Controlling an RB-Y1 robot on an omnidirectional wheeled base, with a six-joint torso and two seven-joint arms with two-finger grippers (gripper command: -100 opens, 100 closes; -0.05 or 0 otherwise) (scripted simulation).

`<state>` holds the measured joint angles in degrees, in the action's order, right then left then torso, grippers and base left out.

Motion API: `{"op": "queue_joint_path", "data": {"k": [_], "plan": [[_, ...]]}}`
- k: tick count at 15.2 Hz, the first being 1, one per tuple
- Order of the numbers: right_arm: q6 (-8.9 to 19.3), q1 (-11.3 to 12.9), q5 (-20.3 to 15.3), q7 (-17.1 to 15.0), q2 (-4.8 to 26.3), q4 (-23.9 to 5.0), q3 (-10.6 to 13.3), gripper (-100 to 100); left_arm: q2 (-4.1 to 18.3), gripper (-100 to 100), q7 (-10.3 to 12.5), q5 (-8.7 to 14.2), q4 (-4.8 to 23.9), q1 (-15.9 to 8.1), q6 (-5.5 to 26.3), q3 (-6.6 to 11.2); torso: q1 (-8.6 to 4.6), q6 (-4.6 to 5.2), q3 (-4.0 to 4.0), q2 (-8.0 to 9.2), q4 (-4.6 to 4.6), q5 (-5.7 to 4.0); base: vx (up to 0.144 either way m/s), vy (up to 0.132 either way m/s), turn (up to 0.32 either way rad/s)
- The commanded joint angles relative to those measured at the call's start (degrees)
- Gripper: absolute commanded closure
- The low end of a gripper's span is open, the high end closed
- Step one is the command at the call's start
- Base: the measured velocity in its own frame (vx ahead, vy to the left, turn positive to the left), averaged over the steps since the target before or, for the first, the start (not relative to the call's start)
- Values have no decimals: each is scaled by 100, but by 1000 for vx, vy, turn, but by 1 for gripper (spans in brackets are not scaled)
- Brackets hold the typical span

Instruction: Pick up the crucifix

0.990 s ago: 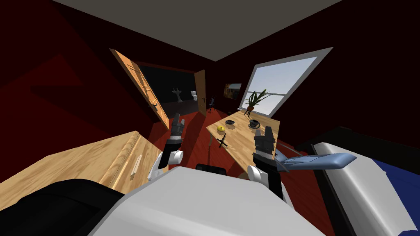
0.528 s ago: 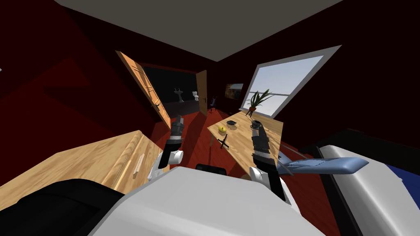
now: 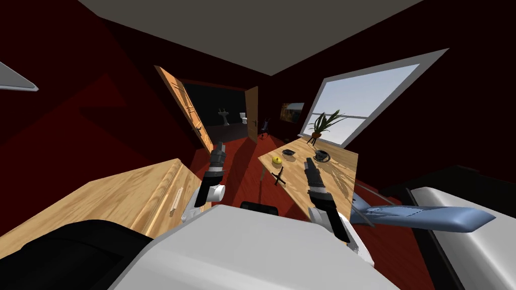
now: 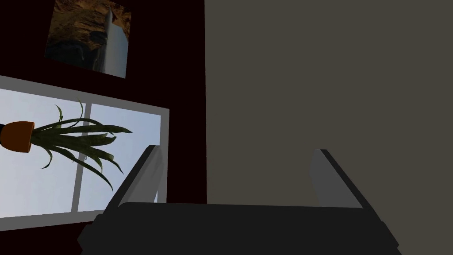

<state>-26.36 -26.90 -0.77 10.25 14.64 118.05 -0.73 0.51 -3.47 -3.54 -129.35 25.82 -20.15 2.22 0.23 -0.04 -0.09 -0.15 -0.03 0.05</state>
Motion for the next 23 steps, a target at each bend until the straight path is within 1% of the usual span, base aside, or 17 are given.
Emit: {"op": "queue_joint_path", "data": {"k": [1,2,3,4,5,6,7,8,12,14,15,16,17,18,19,20,23], "plan": [[-45,16,-73,47,175,-188,70,-100,0,0,0,0,0,0,0,0,0,0,0,0,0,0,31,62,93],[-60,52,-164,96,384,-374,153,-100,0,0,0,0,0,0,0,0,1,2,0,0,0,0,48,67,129],[-60,52,-164,96,388,-394,153,-100,0,0,0,0,0,0,0,0,3,0,-2,-4,-1,0,52,64,112],[-75,91,-261,148,601,-613,242,-100,0,0,0,0,0,0,0,0,3,1,-4,-6,-1,1,47,75,110],[-75,91,-261,148,601,-614,242,-100,0,0,0,0,0,0,0,0,6,1,-4,-7,-2,1,37,72,94],[-92,131,-364,204,798,-812,337,-100,0,0,0,0,0,0,0,0,7,2,-3,-4,-1,2,38,85,156],[-92,131,-364,204,813,-847,337,-100,0,0,0,0,0,0,0,0,10,-1,-2,-4,-1,2,40,86,133],[-110,173,-473,263,1009,-1021,437,-100,0,0,0,0,0,0,0,0,12,1,-2,-4,-1,3,54,82,137],[-147,262,-704,388,1419,-1528,651,-100,0,0,0,0,0,0,0,0,6,2,-6,-9,-3,1,56,73,137],[-147,262,-704,388,1443,-1613,651,-100,0,0,0,0,0,0,0,0,13,1,-5,-8,-2,3,42,71,81],[-167,308,-826,453,1649,-1780,764,-100,0,0,0,0,0,1,0,0,8,4,-2,-2,-1,2,40,73,124],[-167,308,-826,453,1649,-1886,764,-100,0,0,0,0,0,0,0,0,9,1,-1,-2,-1,2,40,70,135],[-187,355,-951,521,1853,-2064,880,-100,0,0,0,0,0,0,0,0,8,2,-1,-1,-1,2,45,78,168],[-187,355,-951,521,1853,-2167,880,-100,0,0,0,0,0,0,0,0,11,0,-1,-2,-1,2,57,76,121],[-208,402,-1079,589,2053,-2315,1000,-100,0,0,0,0,0,0,0,0,11,1,-3,-5,-1,2,64,91,152],[-208,402,-1079,589,2053,-2454,1000,-100,0,0,0,0,0,0,0,0,15,0,-5,-8,-2,3,53,88,147],[-250,497,-1341,731,2441,-2904,1246,-100,0,0,0,0,0,0,0,0,13,2,-6,-10,-3,4,69,82,170]]}}
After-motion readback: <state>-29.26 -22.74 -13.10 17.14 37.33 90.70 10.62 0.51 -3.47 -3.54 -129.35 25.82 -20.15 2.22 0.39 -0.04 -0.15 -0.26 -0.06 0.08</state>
